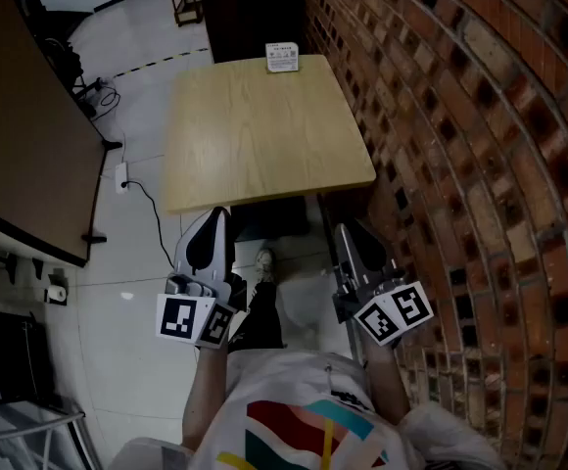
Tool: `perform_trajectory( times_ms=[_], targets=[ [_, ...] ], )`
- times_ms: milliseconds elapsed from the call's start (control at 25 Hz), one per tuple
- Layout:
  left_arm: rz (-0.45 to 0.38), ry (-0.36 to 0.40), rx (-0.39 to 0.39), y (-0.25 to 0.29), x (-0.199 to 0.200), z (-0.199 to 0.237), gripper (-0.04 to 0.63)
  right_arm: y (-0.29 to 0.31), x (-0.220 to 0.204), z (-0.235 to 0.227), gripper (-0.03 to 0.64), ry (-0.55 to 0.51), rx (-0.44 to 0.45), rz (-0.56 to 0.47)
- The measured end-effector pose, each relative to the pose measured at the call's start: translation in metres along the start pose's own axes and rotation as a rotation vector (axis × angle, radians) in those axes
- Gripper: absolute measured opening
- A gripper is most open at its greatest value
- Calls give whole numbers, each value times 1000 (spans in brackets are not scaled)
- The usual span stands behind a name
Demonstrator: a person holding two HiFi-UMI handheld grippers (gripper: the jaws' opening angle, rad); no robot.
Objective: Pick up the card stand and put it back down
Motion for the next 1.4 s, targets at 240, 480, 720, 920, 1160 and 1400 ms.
perform_trajectory(
  times_ms=[240,480,720,920,1160,1400],
  targets=[
    [-22,19,-26,188,1,107,5,188,-1,-79,59,-50,-27,27],
    [-18,32,9,301,-18,176,5,297,-7,-133,110,-55,-34,59],
    [40,20,127,310,-39,203,5,317,-32,-178,154,-28,-87,179],
    [36,23,156,325,-53,207,5,339,-44,-219,263,-79,-127,213],
    [103,4,156,320,-91,208,5,439,-104,-276,482,-163,-175,258],
    [174,-6,230,304,-109,234,5,547,-207,-352,577,-303,-289,529]
  ],
)
Point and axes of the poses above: the fingertips, and each gripper's own axes: y forward along the fingers, z to its left, x out of its top, the point moved 3 cm from there along -y, backward along the fingers, and after that the axes turned 9 degrees about -z, right-handed, at the moved point
